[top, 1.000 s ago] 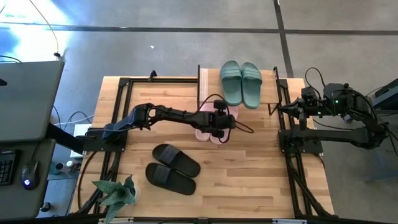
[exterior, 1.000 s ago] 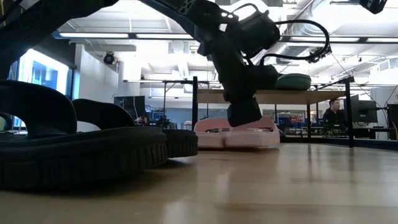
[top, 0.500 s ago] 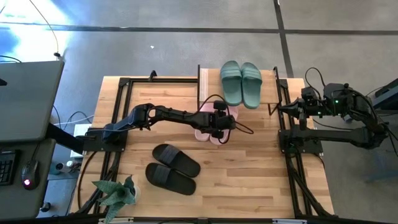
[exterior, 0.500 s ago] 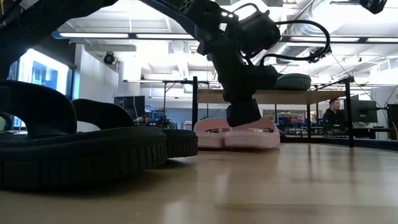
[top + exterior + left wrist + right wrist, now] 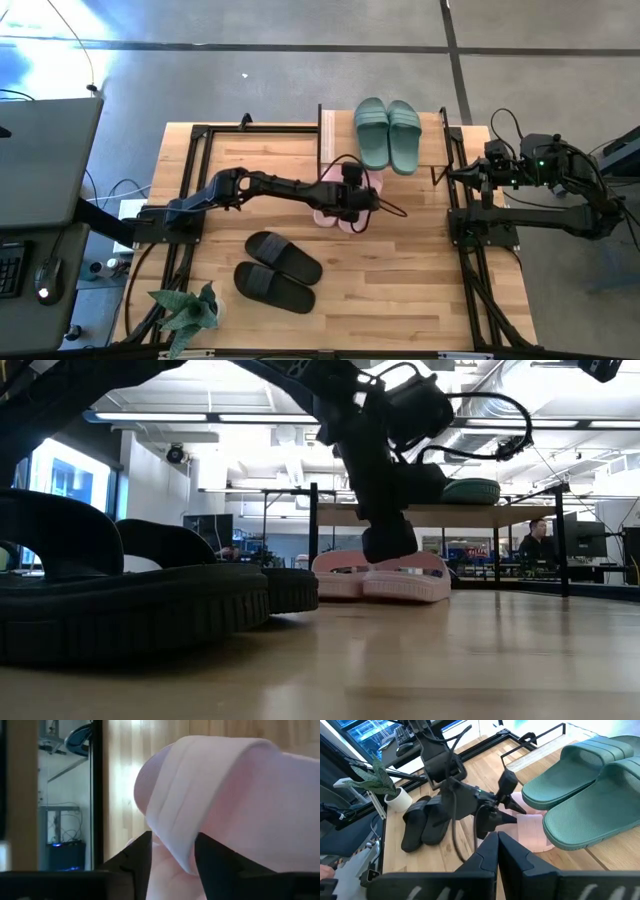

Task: Pick and place slides into the shelf
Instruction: Put the pink slide under the shelf, then adjust the pink slide under the shelf

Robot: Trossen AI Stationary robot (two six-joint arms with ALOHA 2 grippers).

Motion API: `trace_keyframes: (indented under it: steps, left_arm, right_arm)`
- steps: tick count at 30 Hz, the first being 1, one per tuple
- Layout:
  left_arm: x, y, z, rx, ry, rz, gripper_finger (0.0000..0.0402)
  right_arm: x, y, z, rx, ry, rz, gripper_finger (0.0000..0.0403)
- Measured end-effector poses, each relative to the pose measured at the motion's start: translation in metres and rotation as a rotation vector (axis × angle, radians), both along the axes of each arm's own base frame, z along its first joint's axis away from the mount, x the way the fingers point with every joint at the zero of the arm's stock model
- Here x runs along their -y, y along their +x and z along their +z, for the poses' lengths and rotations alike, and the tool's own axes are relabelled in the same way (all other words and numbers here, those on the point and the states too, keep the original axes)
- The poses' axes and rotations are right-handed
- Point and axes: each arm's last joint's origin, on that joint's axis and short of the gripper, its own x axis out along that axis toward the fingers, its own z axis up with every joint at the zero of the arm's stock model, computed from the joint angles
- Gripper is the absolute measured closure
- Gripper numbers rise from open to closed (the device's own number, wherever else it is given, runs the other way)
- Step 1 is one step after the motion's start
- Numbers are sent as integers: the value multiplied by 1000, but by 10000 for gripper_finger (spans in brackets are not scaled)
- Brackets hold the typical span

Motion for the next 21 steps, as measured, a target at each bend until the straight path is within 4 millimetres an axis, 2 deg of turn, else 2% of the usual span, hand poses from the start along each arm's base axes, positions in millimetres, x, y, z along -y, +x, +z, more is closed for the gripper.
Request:
trace_keyframes:
  steps: [8, 12, 16, 21]
  left_arm:
    - [17, 7, 37, 54, -35, 2, 247]
    - [20, 5, 55, 54, -110, 8, 245]
    - [27, -2, 65, 3, -255, 8, 245]
    - [38, -18, 80, -105, -582, 1, 245]
  right_arm:
    - [0, 0, 0, 0, 0, 0, 401]
    - [0, 0, 0, 0, 0, 0, 401]
    - [0, 0, 0, 0, 0, 0, 401]
    - [0, 0, 0, 0, 0, 1, 401]
